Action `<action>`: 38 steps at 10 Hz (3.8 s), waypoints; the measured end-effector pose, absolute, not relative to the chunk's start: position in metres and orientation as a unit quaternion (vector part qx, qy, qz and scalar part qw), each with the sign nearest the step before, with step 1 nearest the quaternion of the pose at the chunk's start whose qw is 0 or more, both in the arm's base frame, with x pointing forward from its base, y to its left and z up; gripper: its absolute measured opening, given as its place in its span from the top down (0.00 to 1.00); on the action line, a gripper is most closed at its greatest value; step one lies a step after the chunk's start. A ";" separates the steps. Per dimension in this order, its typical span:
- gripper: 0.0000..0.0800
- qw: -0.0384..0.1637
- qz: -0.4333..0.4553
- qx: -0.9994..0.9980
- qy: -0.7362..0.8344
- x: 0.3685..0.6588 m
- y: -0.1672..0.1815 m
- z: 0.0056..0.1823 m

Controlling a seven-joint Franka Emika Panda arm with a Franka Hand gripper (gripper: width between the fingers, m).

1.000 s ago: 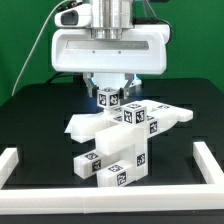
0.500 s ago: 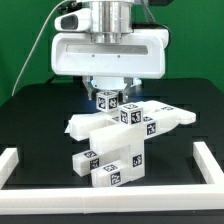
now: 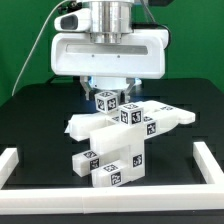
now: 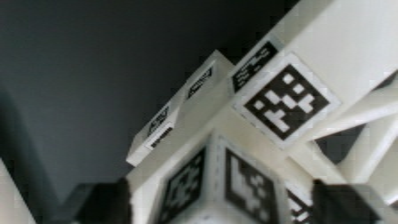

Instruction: Assemble chair

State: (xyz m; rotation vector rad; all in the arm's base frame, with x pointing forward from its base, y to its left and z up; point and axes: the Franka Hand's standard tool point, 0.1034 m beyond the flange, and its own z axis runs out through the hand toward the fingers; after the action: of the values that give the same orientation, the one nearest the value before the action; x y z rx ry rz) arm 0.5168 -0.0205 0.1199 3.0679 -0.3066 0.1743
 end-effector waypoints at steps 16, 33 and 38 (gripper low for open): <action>0.19 -0.005 0.044 0.991 -0.127 0.521 -0.031 0.125; 0.64 -0.030 0.031 0.858 -0.511 0.521 -0.030 0.121; 0.22 -0.034 0.031 0.865 -0.499 0.521 -0.028 0.121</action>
Offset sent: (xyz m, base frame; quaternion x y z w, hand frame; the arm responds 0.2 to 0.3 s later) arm 0.0000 0.0000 0.0000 0.0000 0.0000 0.0000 1.0000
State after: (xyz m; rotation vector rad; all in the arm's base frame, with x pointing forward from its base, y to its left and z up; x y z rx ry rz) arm 0.5213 -0.0284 0.1210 2.7789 -1.6019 0.1010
